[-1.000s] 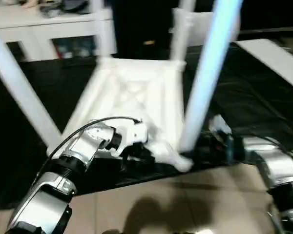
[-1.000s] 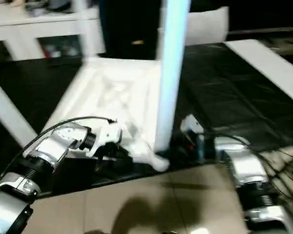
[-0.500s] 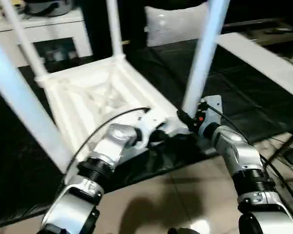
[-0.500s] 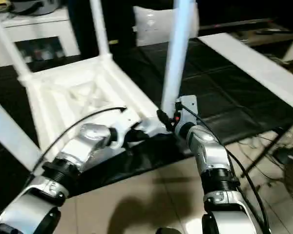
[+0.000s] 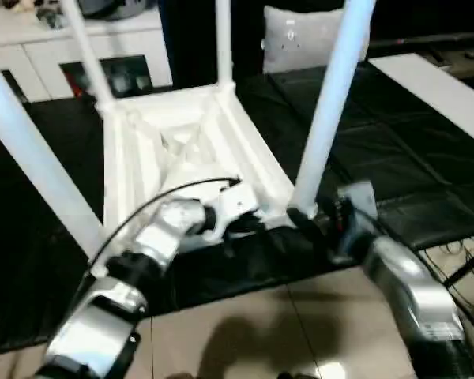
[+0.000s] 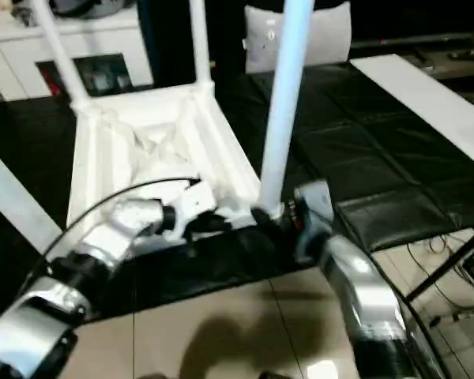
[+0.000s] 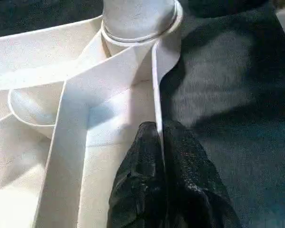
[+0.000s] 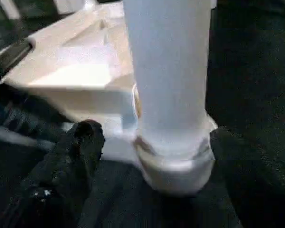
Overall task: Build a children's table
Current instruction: Rotate leg to tighten
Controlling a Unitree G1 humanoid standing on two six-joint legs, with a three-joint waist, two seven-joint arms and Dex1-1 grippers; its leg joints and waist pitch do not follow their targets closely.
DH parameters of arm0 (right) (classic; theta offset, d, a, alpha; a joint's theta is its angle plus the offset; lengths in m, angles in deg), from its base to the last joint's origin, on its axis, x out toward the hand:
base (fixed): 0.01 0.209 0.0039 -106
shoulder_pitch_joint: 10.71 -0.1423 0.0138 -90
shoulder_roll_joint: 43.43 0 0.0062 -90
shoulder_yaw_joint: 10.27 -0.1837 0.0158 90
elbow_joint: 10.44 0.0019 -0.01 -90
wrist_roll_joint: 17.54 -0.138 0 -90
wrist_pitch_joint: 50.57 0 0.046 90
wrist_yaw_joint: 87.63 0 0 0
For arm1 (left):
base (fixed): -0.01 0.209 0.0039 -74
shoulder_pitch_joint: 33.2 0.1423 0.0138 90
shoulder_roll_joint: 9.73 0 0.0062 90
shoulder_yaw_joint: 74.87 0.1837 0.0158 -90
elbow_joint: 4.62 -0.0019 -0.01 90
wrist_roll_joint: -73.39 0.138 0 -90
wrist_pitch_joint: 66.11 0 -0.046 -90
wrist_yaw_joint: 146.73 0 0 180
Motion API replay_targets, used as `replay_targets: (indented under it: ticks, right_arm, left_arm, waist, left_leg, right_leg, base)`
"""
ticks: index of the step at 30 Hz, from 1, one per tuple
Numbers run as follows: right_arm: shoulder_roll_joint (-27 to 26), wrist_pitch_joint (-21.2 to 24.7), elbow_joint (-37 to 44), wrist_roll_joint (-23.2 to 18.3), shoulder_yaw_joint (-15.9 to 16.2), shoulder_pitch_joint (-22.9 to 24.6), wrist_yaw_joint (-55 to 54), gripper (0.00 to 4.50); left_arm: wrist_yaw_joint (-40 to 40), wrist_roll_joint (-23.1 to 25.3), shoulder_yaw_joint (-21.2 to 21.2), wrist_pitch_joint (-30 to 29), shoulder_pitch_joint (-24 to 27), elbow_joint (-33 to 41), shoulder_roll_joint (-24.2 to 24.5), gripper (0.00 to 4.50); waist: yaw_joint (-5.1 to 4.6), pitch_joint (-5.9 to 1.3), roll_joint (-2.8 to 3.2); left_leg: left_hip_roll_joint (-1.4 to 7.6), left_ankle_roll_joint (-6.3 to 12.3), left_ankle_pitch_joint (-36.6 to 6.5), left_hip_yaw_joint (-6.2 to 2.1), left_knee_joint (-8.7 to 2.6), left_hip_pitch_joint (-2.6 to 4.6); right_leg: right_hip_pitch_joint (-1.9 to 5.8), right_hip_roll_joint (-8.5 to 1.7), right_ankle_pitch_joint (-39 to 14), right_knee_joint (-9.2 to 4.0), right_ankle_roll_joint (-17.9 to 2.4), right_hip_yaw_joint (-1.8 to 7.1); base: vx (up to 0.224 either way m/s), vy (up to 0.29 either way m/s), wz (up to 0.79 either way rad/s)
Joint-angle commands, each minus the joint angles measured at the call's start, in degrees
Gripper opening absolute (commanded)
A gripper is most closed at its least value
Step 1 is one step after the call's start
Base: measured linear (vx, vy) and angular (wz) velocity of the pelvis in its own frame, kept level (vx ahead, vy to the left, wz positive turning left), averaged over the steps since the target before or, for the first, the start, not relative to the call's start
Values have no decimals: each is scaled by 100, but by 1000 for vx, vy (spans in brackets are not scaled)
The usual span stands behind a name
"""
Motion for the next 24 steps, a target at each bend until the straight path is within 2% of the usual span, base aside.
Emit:
replay_targets:
  ticks: [1,3,4,5,7,9,10,11,13,14,15,16,17,18,19,20,21,22,23,24]
  right_arm:
    - [95,102,445,-45,-9,179,63,433]
    - [154,220,734,-84,-24,367,41,442]
    - [158,235,818,-72,-13,407,-15,442]
    - [152,231,962,-21,29,466,-150,442]
    - [147,224,1029,8,58,490,-204,442]
    - [54,356,1187,2,41,528,-376,442]
    - [54,356,1187,2,41,528,-376,450]
    - [62,606,1298,17,75,556,-446,450]
    - [175,1031,1501,160,305,627,-475,450]
    - [234,1096,1571,252,420,660,-485,450]
    - [220,1118,1608,281,458,692,-532,450]
    - [165,1032,1625,356,468,732,-679,450]
    - [165,1032,1625,356,468,732,-679,450]
    - [87,824,1580,534,465,741,-902,450]
    - [58,770,1557,593,461,735,-983,450]
    - [66,546,1417,729,531,678,-1006,450]
    - [83,511,1392,742,555,665,-979,450]
    - [160,403,1285,793,651,616,-874,450]
    - [160,403,1285,793,651,616,-874,450]
    - [168,423,1193,812,675,591,-881,450]
  left_arm:
    - [-172,123,-61,287,-314,-113,87,0]
    - [-328,188,-83,498,-416,-403,153,0]
    - [-392,227,-76,575,-441,-496,182,0]
    - [-445,186,-142,640,-465,-625,198,0]
    - [-413,95,-213,628,-464,-660,186,0]
    - [-261,-178,-389,601,-395,-588,135,0]
    - [-261,-178,-389,601,-395,-588,135,54]
    - [-119,-394,-509,597,-272,-437,93,54]
    - [-42,-743,-723,774,90,-63,48,61]
    - [-96,-853,-800,857,226,56,34,61]
    - [-192,-1008,-922,760,394,270,5,91]
    - [-384,-1193,-1103,492,635,635,-42,97]
    - [-384,-1193,-1103,492,635,635,-42,96]
    - [-569,-1314,-1253,246,843,987,-75,97]
    - [-611,-1369,-1306,179,908,1100,-86,107]
    - [-878,-1522,-1506,-15,1252,1643,-127,123]
    - [-938,-1543,-1541,-46,1328,1759,-135,136]
    - [-1222,-1602,-1677,-256,1610,2201,-196,143]
    - [-1222,-1602,-1677,-256,1610,2201,-196,143]
    - [-1471,-1580,-1743,-342,1794,2472,-277,146]
  waist:
    - [9,-394,-33]
    - [15,-384,-40]
    - [-2,-386,-11]
    - [-17,-388,-15]
    - [-54,-382,-26]
    - [-70,-393,-71]
    - [-64,-399,-43]
    - [-69,-403,-41]
    - [-63,-412,-75]
    - [-61,-406,-82]
    - [-55,-408,-81]
    - [-47,-405,-96]
    - [-47,-405,-96]
    - [-46,-393,-103]
    - [-42,-375,-96]
    - [-47,-364,-126]
    - [-49,-367,-109]
    - [-68,-354,-129]
    - [-68,-354,-129]
    - [-34,-286,-227]
  left_leg:
    - [234,431,-1001,-99,-420,44]
    - [215,425,-1019,-104,-423,35]
    - [218,413,-1042,-117,-431,21]
    - [215,381,-1093,-131,-438,15]
    - [197,368,-1122,-125,-428,11]
    - [188,397,-1062,-113,-416,12]
    - [202,421,-984,-122,-417,13]
    - [216,437,-954,-126,-420,7]
    - [267,496,-799,-139,-425,-10]
    - [274,507,-810,-117,-427,5]
    - [262,507,-808,-114,-416,2]
    - [280,468,-774,-100,-422,-10]
    - [280,468,-774,-100,-422,-10]
    - [249,486,-795,-76,-420,9]
    - [258,430,-835,-80,-431,11]
    - [248,376,-923,-77,-433,26]
    - [270,330,-971,-96,-440,20]
    - [276,311,-1070,-93,-444,28]
    - [276,311,-1070,-93,-444,28]
    - [170,502,-1145,-328,-517,-315]
  right_leg:
    - [368,-427,-2227,-493,-431,348]
    - [370,-418,-2344,-516,-355,333]
    - [374,-403,-2309,-523,-317,327]
    - [388,-411,-2345,-515,-294,310]
    - [384,-418,-2460,-544,-261,296]
    - [375,-423,-2491,-547,-265,301]
    - [373,-429,-2400,-525,-316,311]
    - [369,-428,-2311,-514,-345,318]
    - [394,-450,-1911,-434,-568,345]
    - [370,-440,-1864,-434,-638,353]
    - [376,-445,-1849,-415,-656,354]
    - [384,-471,-1846,-381,-696,364]
    - [384,-471,-1846,-381,-696,364]
    - [354,-446,-2048,-443,-596,357]
    - [341,-455,-2252,-460,-520,353]
    - [331,-449,-2493,-488,-405,343]
    - [348,-470,-2520,-462,-411,337]
    - [332,-458,-2671,-485,-324,336]
    - [332,-458,-2671,-485,-324,336]
    - [559,-553,-2623,-343,-327,100]
  base:
    - [0,0,0]
    - [0,0,0]
    - [0,0,0]
    - [0,0,0]
    - [0,0,0]
    - [0,0,0]
    - [0,0,0]
    - [0,0,0]
    - [0,0,0]
    - [0,0,0]
    - [0,0,0]
    - [0,0,0]
    - [0,0,0]
    - [0,0,0]
    - [0,0,0]
    - [0,0,0]
    - [0,0,0]
    - [0,0,0]
    - [0,0,0]
    - [-12,-13,24]
